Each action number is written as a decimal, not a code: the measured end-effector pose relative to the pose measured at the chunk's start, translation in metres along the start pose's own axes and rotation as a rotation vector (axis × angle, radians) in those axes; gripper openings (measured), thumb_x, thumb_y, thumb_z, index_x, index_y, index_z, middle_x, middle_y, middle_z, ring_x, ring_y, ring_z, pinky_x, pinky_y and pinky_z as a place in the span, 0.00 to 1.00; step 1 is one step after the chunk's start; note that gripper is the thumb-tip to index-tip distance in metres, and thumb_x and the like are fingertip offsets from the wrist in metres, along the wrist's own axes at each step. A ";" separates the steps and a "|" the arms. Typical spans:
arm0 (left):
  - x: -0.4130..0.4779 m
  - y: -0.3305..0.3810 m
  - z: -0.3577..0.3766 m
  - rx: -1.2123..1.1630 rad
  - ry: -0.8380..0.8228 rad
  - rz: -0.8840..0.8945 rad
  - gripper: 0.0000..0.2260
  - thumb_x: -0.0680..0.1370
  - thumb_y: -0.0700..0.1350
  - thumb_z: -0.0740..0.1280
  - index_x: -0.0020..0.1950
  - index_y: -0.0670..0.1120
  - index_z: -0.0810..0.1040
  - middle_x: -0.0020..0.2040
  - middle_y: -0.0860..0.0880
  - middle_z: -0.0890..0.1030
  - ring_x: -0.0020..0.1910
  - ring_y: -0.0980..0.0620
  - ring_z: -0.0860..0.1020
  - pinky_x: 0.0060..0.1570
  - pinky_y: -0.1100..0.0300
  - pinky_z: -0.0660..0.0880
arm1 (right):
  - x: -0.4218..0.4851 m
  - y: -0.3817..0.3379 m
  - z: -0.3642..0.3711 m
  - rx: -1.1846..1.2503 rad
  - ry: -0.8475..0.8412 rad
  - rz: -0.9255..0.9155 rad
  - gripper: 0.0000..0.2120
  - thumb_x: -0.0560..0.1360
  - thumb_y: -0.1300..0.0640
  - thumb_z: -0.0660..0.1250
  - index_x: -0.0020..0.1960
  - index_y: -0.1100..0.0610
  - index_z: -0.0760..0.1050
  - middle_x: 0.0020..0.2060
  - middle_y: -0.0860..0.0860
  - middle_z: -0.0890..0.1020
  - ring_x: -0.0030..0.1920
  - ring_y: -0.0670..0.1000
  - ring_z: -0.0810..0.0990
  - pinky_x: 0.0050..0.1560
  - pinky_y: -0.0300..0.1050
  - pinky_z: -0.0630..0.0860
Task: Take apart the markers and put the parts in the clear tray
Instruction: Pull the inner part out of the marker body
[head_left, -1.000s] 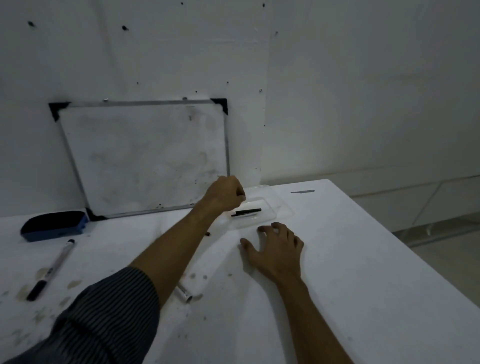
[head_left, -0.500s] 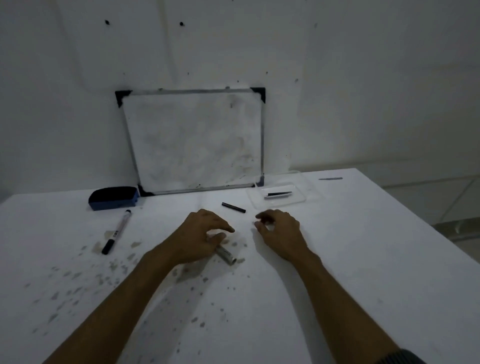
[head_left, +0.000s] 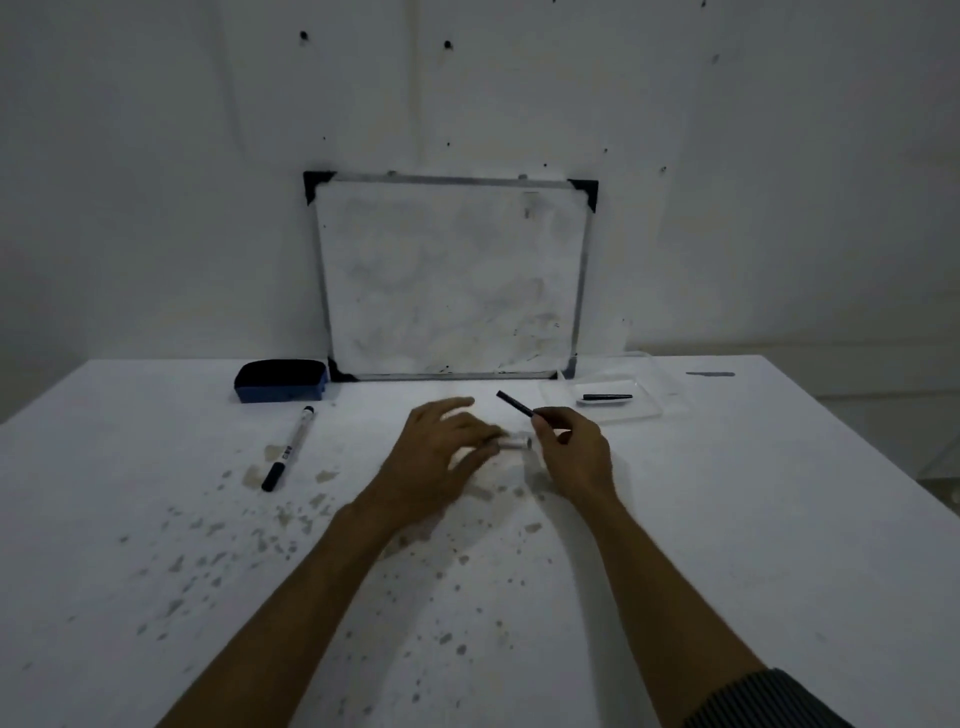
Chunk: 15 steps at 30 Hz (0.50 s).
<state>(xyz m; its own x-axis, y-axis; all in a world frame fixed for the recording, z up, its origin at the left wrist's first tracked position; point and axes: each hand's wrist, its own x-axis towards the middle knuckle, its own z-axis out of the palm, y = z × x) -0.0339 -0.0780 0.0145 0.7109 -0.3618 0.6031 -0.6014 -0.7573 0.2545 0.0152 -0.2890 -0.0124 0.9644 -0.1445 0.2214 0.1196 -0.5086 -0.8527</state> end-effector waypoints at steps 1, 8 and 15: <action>0.005 0.001 -0.006 -0.009 0.050 -0.016 0.12 0.82 0.48 0.69 0.61 0.47 0.86 0.55 0.50 0.87 0.65 0.46 0.79 0.66 0.48 0.70 | -0.004 -0.002 -0.005 0.119 -0.028 -0.002 0.08 0.80 0.50 0.70 0.56 0.49 0.84 0.47 0.45 0.86 0.45 0.47 0.83 0.55 0.49 0.80; -0.003 0.001 -0.037 -0.414 -0.008 -0.361 0.14 0.86 0.49 0.62 0.71 0.53 0.78 0.46 0.55 0.85 0.47 0.60 0.82 0.50 0.66 0.76 | -0.039 -0.019 0.000 0.965 -0.190 0.281 0.10 0.79 0.51 0.73 0.58 0.52 0.86 0.44 0.46 0.84 0.38 0.44 0.78 0.40 0.41 0.75; -0.059 -0.007 -0.040 -1.032 -0.098 -0.593 0.16 0.87 0.42 0.61 0.74 0.48 0.77 0.43 0.48 0.82 0.42 0.54 0.80 0.43 0.65 0.78 | -0.056 -0.022 0.019 0.918 -0.313 0.226 0.11 0.79 0.53 0.72 0.57 0.56 0.86 0.43 0.49 0.82 0.40 0.48 0.78 0.44 0.44 0.77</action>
<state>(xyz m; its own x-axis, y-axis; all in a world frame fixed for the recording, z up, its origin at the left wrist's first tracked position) -0.0863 -0.0300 0.0077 0.9745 -0.1775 0.1375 -0.1471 -0.0421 0.9882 -0.0369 -0.2539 -0.0147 0.9899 0.1408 -0.0135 -0.0661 0.3762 -0.9242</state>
